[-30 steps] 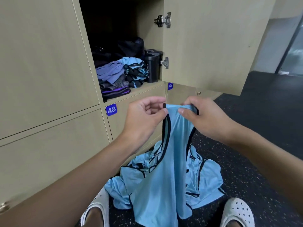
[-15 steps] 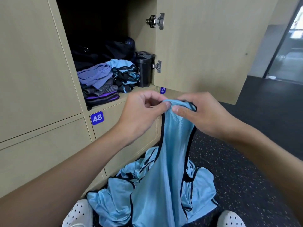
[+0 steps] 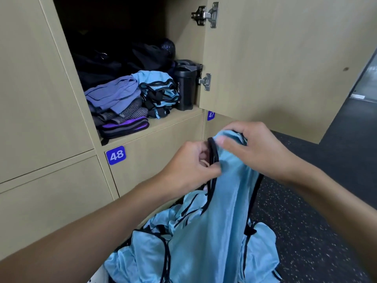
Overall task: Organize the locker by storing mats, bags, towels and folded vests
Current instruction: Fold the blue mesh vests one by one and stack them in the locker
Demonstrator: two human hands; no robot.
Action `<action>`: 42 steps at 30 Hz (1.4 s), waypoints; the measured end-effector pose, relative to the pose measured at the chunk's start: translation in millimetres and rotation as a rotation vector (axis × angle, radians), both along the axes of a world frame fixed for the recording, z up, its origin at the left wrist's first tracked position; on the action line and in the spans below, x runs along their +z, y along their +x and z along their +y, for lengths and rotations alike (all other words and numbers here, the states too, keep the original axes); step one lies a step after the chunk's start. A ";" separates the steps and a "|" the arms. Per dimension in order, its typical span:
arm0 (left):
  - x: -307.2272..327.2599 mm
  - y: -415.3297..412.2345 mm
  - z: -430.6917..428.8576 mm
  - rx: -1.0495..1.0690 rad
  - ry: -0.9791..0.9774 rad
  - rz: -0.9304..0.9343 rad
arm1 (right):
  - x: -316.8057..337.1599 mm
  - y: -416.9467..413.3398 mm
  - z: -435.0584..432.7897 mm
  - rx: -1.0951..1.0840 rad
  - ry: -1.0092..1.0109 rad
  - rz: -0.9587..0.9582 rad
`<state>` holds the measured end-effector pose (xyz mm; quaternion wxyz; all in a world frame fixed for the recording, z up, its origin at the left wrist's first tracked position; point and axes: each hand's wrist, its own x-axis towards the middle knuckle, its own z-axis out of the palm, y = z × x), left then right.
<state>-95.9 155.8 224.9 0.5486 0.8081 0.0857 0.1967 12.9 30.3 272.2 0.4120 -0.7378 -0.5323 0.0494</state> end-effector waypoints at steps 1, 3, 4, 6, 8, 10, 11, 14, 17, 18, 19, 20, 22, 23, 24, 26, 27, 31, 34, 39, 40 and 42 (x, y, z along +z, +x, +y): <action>-2.0 4.7 2.8 -0.010 -0.009 0.019 | 0.5 4.0 1.9 0.027 -0.037 0.038; -4.4 12.8 7.5 -0.037 -0.054 0.041 | -0.6 15.0 4.4 0.013 -0.072 0.071; -6.1 16.2 8.9 -0.068 -0.094 0.059 | -1.5 21.5 5.7 -0.014 -0.050 0.067; -11.1 22.3 9.6 -0.140 -0.145 0.115 | -1.2 31.9 7.5 -0.070 0.034 0.035; -23.4 28.4 13.1 -0.192 -0.095 0.184 | 0.0 43.1 7.8 -0.137 0.121 0.005; -35.6 32.6 20.0 -0.221 0.011 0.252 | 2.5 55.5 4.3 -0.219 0.195 0.001; -40.5 34.0 25.2 -0.218 0.070 0.275 | 3.9 61.6 1.0 -0.268 0.219 0.003; -46.7 34.7 46.8 -0.150 0.292 0.350 | 5.1 76.3 -10.7 -0.407 0.245 -0.014; -41.8 32.9 65.5 -0.064 0.509 0.400 | 6.1 83.4 -21.0 -0.495 0.237 -0.069; -38.8 32.3 69.6 -0.056 0.528 0.393 | 6.7 83.5 -23.8 -0.516 0.233 -0.083; -37.2 33.9 74.0 -0.055 0.525 0.387 | 7.2 82.1 -25.9 -0.527 0.224 -0.081; -34.2 35.1 76.7 -0.063 0.525 0.368 | 7.3 79.1 -27.4 -0.529 0.203 -0.067; -27.3 39.4 79.0 -0.069 0.548 0.310 | 5.8 67.4 -26.1 -0.487 0.141 0.008; -23.1 41.1 78.2 -0.070 0.557 0.274 | 5.8 58.5 -23.3 -0.431 0.108 0.079; -18.6 42.3 76.5 -0.073 0.563 0.241 | 6.4 48.0 -19.1 -0.366 0.065 0.158; -9.9 44.5 72.0 -0.083 0.559 0.179 | 5.6 31.1 -9.2 -0.285 -0.086 0.189; -5.4 44.8 69.6 -0.088 0.548 0.147 | 3.1 25.0 -3.4 -0.265 -0.177 0.151; 13.2 42.2 65.6 -0.113 0.459 0.055 | -12.4 2.0 14.8 -0.189 -0.312 0.122; 18.1 33.9 69.6 -0.171 0.397 0.050 | -22.0 -9.9 20.1 -0.236 -0.243 0.071; 19.2 15.4 86.7 -0.224 0.333 0.136 | -19.6 -11.9 12.2 -0.408 -0.156 -0.007; 20.7 12.0 90.9 -0.217 0.333 0.148 | -18.8 -10.5 9.8 -0.427 -0.148 -0.025; 24.7 5.8 98.4 -0.202 0.352 0.179 | -18.0 -6.1 4.6 -0.475 -0.141 -0.069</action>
